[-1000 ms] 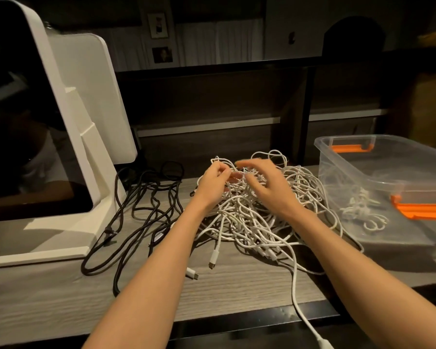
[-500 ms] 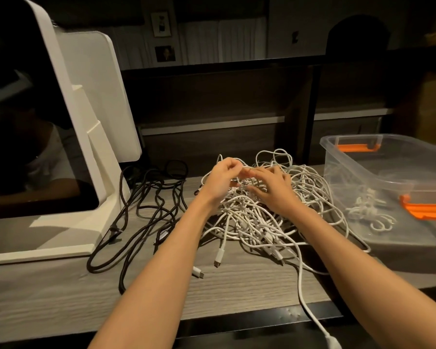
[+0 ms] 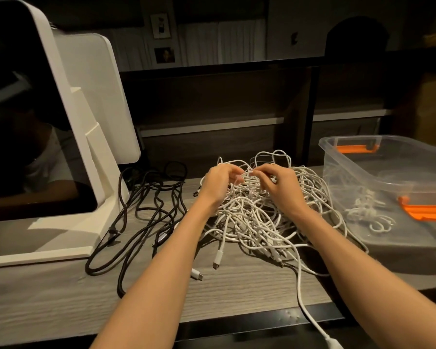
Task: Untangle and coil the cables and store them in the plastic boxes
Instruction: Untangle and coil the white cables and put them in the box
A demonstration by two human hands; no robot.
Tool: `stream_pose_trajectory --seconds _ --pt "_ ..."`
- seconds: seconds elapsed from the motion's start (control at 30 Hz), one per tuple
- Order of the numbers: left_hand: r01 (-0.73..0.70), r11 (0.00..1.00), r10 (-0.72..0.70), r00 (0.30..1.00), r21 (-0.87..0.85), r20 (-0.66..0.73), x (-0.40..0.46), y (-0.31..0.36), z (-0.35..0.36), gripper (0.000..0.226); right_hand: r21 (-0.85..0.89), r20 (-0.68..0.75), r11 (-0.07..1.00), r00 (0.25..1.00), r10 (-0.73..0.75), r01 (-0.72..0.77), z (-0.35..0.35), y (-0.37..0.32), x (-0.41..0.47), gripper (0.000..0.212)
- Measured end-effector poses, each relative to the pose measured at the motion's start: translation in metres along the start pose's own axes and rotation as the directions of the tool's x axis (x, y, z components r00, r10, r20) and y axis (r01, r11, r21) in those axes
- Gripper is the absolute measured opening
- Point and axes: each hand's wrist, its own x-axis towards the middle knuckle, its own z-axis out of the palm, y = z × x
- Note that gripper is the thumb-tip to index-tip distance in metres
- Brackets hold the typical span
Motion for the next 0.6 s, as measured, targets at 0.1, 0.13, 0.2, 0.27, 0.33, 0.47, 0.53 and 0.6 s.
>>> stream_pose_trajectory --seconds 0.1,0.13,0.2,0.27,0.33,0.47,0.53,0.6 --pt "-0.007 0.992 -0.007 0.994 0.128 0.112 -0.002 -0.002 0.005 0.031 -0.052 0.0 0.996 0.997 -0.075 0.074 0.005 -0.004 -0.001 0.014" --pt "-0.02 0.983 -0.001 0.994 0.185 0.113 -0.003 -0.002 0.006 0.028 -0.029 0.017 0.998 0.998 -0.056 0.057 0.006 -0.005 -0.001 0.015" --pt "-0.043 0.973 0.03 0.998 0.227 0.062 -0.002 -0.001 0.007 0.028 0.051 0.083 0.998 0.996 0.028 -0.032 0.009 -0.004 -0.001 0.019" --pt "-0.027 0.996 0.029 0.999 0.08 -0.021 0.001 0.001 0.004 0.033 0.016 0.169 0.997 0.983 0.075 -0.079 0.01 0.001 -0.001 0.021" --pt "0.03 0.983 -0.043 0.997 -0.183 -0.069 0.005 0.002 -0.001 0.035 -0.129 0.257 0.989 0.961 0.099 -0.068 0.01 0.004 -0.001 0.017" --pt "0.165 0.914 -0.147 0.986 -0.37 0.076 0.002 -0.001 -0.005 0.032 -0.258 0.195 0.966 0.98 0.038 0.014 0.01 0.002 -0.002 0.013" --pt "0.174 0.954 -0.154 0.983 -0.245 0.1 0.003 -0.003 -0.005 0.032 -0.265 0.129 0.962 0.991 -0.033 0.067 0.011 -0.001 -0.002 0.015" --pt "0.149 0.973 -0.133 0.986 -0.174 0.099 0.003 -0.004 -0.004 0.037 -0.285 0.096 0.954 0.993 -0.072 0.097 0.011 -0.002 -0.002 0.016"
